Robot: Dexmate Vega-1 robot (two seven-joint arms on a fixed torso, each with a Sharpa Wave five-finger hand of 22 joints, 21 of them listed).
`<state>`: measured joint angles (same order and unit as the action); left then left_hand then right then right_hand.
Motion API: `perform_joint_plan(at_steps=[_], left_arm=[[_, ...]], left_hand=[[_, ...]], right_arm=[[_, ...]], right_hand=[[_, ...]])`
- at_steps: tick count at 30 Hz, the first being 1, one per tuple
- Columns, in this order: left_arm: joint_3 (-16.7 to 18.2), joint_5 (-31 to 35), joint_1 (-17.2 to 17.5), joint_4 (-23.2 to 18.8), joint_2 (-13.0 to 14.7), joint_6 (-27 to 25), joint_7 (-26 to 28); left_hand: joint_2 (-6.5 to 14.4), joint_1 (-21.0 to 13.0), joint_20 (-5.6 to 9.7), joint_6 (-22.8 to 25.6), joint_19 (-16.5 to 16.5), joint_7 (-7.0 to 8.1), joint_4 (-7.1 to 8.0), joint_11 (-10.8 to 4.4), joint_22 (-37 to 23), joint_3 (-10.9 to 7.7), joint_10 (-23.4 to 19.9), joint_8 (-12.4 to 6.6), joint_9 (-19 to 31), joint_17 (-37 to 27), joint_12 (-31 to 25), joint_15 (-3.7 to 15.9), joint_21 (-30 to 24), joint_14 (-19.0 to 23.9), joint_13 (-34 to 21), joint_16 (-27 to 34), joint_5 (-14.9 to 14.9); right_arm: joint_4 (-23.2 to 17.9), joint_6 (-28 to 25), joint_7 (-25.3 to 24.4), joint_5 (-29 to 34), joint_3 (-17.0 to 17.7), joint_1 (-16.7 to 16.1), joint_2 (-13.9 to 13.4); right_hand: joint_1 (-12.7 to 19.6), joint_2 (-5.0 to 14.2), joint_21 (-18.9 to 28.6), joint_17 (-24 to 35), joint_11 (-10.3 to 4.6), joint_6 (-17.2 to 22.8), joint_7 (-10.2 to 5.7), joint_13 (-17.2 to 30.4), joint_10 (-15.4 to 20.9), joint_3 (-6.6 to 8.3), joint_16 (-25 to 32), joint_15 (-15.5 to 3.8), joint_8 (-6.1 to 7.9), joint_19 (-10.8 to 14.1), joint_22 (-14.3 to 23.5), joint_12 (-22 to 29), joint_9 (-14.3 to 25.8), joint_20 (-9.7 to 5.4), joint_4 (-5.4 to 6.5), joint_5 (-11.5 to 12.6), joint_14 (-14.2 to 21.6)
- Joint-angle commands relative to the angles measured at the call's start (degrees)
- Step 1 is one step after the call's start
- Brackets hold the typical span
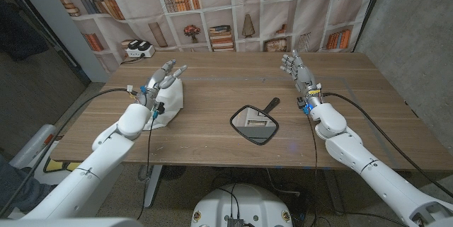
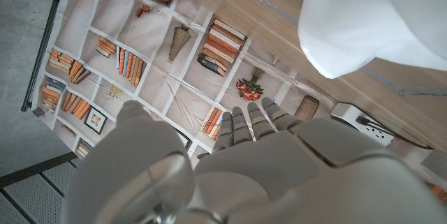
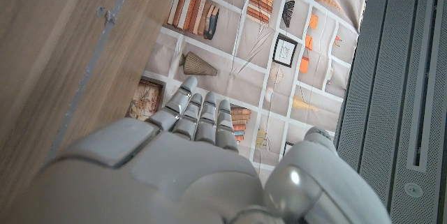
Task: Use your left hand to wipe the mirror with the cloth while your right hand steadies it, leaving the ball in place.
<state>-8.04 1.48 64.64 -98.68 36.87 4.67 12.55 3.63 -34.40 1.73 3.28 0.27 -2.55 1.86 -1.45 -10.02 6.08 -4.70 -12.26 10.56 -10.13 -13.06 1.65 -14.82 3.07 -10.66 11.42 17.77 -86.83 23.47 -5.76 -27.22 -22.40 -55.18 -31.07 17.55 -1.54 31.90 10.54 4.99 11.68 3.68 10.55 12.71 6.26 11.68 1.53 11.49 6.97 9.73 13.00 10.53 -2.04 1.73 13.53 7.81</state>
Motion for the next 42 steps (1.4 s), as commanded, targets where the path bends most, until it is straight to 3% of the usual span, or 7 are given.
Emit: perform_joint_plan(at_steps=[1, 10, 16, 18, 32, 42], left_arm=[[-1.48, 6.80, 1.29, -3.91, 3.89, -7.07, 4.40], [-2.63, 12.97, 2.13, -8.54, 6.47, -16.18, 5.94], [-2.72, 14.46, 2.31, -9.69, 7.11, -19.40, 6.01], [-2.77, 14.96, 2.30, -10.37, 7.45, -21.06, 5.49], [-3.26, 17.95, 2.36, -14.35, 9.83, -29.80, 0.97], [-3.78, 20.55, 2.55, -18.05, 12.63, -37.56, -4.65]], left_hand=[[0.21, -0.85, 2.99, 0.34, -0.49, 0.34, -0.57, -0.45, -0.08, -0.07, -0.36, -0.05, 0.06, -0.13, 0.33, 0.42, 0.26, 0.47, -0.07, -0.03, 0.17], [0.30, -2.23, 3.24, 1.13, -0.56, 0.57, -1.29, -0.85, -0.08, -0.34, -0.47, -0.18, 0.07, -0.11, 0.52, 0.56, 0.67, 0.63, -0.08, -0.15, 0.32], [0.37, -3.70, 3.52, 2.27, 0.49, 0.89, -2.04, -0.91, -0.09, -0.56, -1.92, -0.35, 0.08, -0.10, 0.25, 1.34, 0.71, 1.98, -0.09, 0.13, 0.42], [0.43, -4.57, 3.61, 3.29, 1.49, 1.23, -2.47, -1.68, -0.11, -0.64, -3.14, -0.52, 0.10, -0.14, 0.05, 1.61, 0.67, 3.47, -0.12, 0.44, 0.45], [0.54, -6.17, 3.59, 5.58, 2.83, 1.56, -3.23, -2.27, -0.13, -0.76, -5.03, -0.86, 0.11, -0.16, -0.09, 2.05, 0.84, 5.05, -0.16, 0.45, 0.48], [-0.36, -9.09, 3.23, 8.07, 4.82, 1.82, -4.99, -2.28, -0.11, -0.85, -7.61, -1.16, 0.11, -0.12, -0.38, 2.26, 0.88, 7.61, -0.22, 0.68, 0.43]], right_arm=[[0.06, -0.29, -0.85, 0.34, -0.19, -0.07, 0.25], [0.95, -0.82, -0.59, -0.39, -0.37, 0.51, 0.78], [1.25, -0.90, -0.67, -0.51, -0.43, 0.61, 0.98], [1.48, -0.91, -0.58, -0.63, -0.48, 0.75, 1.11], [2.34, -2.22, -0.37, -0.91, -1.14, 1.83, 1.69], [2.38, -2.87, -0.48, -0.71, -1.74, 2.18, 2.07]], right_hand=[[0.65, 0.22, -0.38, 0.08, -0.08, 0.55, 0.01, 0.06, 0.44, 0.15, 0.06, 0.26, 0.36, 0.48, 0.25, 0.10, 0.28, -1.66, -0.39, -0.27, 0.29], [0.68, 0.29, -0.58, 0.09, -0.04, 0.58, 0.01, 0.07, 0.44, 0.14, 0.00, 0.27, 0.32, 0.50, 0.26, 0.05, 0.28, -1.57, -0.43, -0.31, 0.29], [0.69, 0.34, -0.71, 0.09, 0.02, 0.63, -0.01, 0.07, 0.46, 0.13, -0.01, 0.38, 0.30, 0.52, 0.26, 0.03, 0.28, -1.52, -0.44, -0.35, 0.35], [0.69, 0.35, -0.76, 0.09, 0.03, 0.64, 0.01, 0.07, 0.47, 0.12, -0.03, 0.32, 0.29, 0.52, 0.26, 0.02, 0.28, -1.52, -0.45, -0.36, 0.35], [0.68, 0.45, -1.10, 0.11, 0.11, 0.91, -0.35, 0.08, 0.60, 0.07, -0.07, 0.38, 0.30, 0.61, 0.28, 0.00, 0.29, -1.36, -0.48, -0.44, 0.45], [0.65, 0.53, -1.31, 0.12, 0.14, 0.97, -0.44, 0.08, 0.56, 0.03, -0.09, 0.42, 0.25, 0.70, 0.29, -0.07, 0.30, -1.30, -0.48, -0.50, 0.54]])
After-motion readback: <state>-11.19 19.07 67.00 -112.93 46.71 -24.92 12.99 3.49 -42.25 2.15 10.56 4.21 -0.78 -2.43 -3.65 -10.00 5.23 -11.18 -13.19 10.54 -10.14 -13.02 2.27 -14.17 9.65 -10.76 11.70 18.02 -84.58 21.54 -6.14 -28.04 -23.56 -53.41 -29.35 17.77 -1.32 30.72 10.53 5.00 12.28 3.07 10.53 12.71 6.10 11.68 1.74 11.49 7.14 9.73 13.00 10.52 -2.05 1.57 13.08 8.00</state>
